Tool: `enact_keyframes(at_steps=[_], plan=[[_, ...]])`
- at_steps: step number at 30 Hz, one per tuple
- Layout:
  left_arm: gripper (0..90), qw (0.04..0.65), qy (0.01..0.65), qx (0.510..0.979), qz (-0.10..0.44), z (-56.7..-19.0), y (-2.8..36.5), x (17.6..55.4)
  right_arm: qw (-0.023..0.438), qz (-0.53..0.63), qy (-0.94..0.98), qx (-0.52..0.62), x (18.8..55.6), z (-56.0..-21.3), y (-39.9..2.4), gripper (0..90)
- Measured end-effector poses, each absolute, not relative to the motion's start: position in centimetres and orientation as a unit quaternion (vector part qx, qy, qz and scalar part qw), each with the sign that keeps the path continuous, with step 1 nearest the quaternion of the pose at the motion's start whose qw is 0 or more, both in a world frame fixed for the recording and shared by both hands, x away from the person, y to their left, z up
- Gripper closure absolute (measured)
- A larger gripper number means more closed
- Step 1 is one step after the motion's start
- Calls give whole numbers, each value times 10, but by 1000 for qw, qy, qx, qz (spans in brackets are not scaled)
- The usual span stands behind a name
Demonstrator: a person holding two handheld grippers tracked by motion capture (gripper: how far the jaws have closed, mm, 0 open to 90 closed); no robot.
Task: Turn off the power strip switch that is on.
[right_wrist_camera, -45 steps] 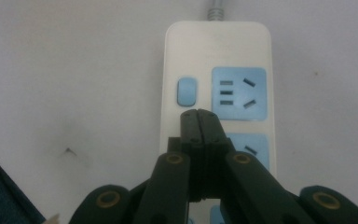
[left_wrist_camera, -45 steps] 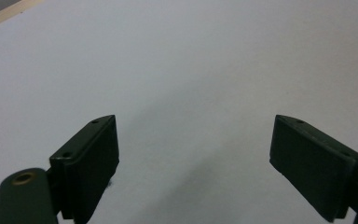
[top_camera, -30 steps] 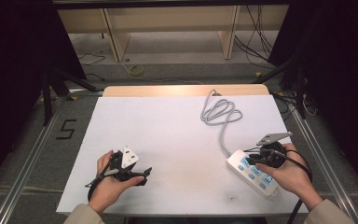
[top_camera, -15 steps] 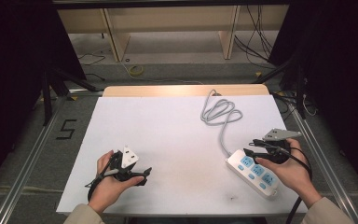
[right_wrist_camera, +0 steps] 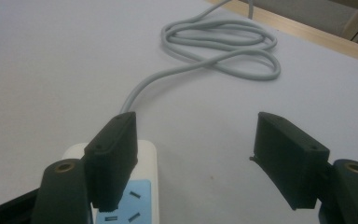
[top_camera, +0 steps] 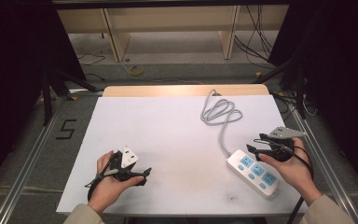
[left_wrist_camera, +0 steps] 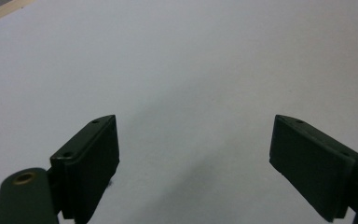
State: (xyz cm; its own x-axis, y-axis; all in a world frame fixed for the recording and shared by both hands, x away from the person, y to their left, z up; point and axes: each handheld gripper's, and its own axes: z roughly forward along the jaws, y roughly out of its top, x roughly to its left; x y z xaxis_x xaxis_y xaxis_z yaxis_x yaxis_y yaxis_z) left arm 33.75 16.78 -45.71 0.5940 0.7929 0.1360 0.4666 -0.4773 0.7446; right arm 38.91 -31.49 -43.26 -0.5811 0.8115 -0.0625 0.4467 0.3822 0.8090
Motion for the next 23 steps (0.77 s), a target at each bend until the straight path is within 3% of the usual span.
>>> enact_keyframes(at_steps=[23], plan=[[155, 345, 386, 822, 238, -457, 168, 337, 255, 392, 777, 421, 383, -436, -328, 294]])
